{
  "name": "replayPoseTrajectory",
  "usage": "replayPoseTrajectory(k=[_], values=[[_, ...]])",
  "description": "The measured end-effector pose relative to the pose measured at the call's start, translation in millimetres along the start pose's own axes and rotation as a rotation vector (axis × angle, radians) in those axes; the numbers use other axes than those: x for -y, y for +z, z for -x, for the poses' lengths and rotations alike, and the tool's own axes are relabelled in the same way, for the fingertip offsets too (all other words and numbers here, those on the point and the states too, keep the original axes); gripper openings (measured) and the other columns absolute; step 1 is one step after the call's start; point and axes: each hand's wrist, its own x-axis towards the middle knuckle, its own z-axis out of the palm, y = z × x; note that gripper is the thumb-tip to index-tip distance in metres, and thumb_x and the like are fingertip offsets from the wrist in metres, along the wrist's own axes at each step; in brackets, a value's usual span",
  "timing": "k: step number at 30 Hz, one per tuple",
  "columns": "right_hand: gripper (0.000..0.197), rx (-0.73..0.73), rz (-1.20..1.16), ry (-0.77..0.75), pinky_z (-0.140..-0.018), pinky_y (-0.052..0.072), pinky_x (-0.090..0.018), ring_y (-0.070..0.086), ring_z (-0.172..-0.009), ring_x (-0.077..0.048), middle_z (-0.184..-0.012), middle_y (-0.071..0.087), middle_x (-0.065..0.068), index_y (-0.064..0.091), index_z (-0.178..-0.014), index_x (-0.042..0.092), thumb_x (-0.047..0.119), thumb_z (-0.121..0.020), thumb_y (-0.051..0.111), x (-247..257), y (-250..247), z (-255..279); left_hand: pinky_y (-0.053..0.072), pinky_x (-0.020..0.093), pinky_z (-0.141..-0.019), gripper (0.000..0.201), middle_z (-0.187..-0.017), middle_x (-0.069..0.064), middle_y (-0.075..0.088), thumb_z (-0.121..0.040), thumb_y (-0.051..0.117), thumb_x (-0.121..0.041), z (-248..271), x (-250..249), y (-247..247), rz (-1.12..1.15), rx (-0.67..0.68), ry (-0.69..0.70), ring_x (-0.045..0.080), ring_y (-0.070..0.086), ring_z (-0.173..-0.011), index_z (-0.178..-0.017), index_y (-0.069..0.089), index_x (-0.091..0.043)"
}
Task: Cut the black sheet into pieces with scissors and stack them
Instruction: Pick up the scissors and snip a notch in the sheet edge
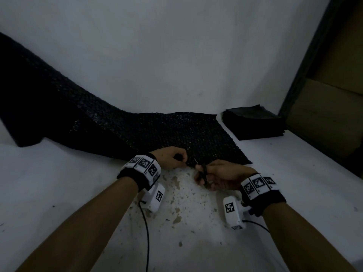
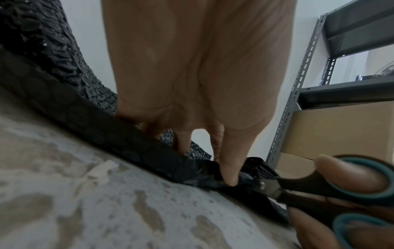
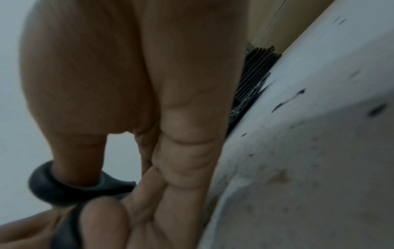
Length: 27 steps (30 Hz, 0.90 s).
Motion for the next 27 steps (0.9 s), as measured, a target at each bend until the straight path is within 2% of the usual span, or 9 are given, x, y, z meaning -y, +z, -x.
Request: replayPoseTrajectory(k=[4,7,13,18,23,27], values=[[0.052,0.067,-0.061,0.053,-0.06,0.046,-0.025,0.052,-0.062,-0.015,-0.083,0.065,-0.009,0.067,-0.108,0.001,0.051,-0.091,0.061,3.4,-1.2,4.4,0.045,0.03,-0.074,0.009,-0.083,-0.012,0.054,-0.097,0.059,-0.034,-1.6,4.5,-0.1,-0.014,0.011,-0.013,0.01,0.05,-0.073,-0.098,0.06,-0.025],[0.062,0.062,-0.079,0.132,-0.062,0.049,-0.026,0.054,-0.061,-0.015,-0.086,0.067,-0.01,0.068,-0.108,0.003,0.06,-0.087,0.062,7.9,-2.4,3.7,0.047,0.035,-0.075,0.007,-0.082,-0.013,0.053,-0.098,0.057,-0.035,-3.3,6.1,-0.1,-0.023,0.025,-0.025,0.012,0.049,-0.073,-0.096,0.057,-0.028],[0.062,0.058,-0.018,0.105,-0.058,0.045,-0.025,0.051,-0.062,-0.017,-0.084,0.066,-0.011,0.069,-0.106,0.004,0.063,-0.085,0.063,14.6,-2.4,-7.4,0.05,0.044,-0.078,0.009,-0.087,-0.01,0.053,-0.096,0.055,-0.039,-2.9,7.6,-1.1,-0.015,0.049,-0.036,0.017,0.05,-0.077,-0.088,0.052,-0.038],[0.057,0.05,-0.016,0.085,-0.058,0.044,-0.024,0.05,-0.063,-0.015,-0.082,0.065,-0.009,0.07,-0.1,0.005,0.06,-0.086,0.063,16.5,-6.3,-17.7,0.043,0.034,-0.073,0.01,-0.085,-0.009,0.051,-0.099,0.052,-0.034,-1.7,6.9,-1.0,0.0,0.041,-0.023,0.016,0.047,-0.076,-0.09,0.05,-0.035],[0.056,0.022,0.015,0.04,-0.054,0.042,-0.022,0.053,-0.058,-0.013,-0.078,0.064,-0.009,0.068,-0.105,-0.001,0.053,-0.092,0.059,19.9,-7.2,-23.1,0.038,0.03,-0.068,0.014,-0.081,-0.007,0.048,-0.102,0.048,-0.032,-0.2,6.3,-1.3,0.038,0.055,-0.025,0.013,0.042,-0.07,-0.089,0.046,-0.033],[0.048,0.019,0.01,-0.015,-0.053,0.039,-0.022,0.048,-0.055,-0.013,-0.073,0.062,-0.01,0.069,-0.095,-0.001,0.047,-0.09,0.063,16.2,-7.7,-31.0,0.037,0.026,-0.065,0.013,-0.08,-0.007,0.048,-0.103,0.048,-0.03,-0.1,5.8,-1.7,0.067,0.058,-0.022,0.012,0.042,-0.069,-0.089,0.047,-0.031]])
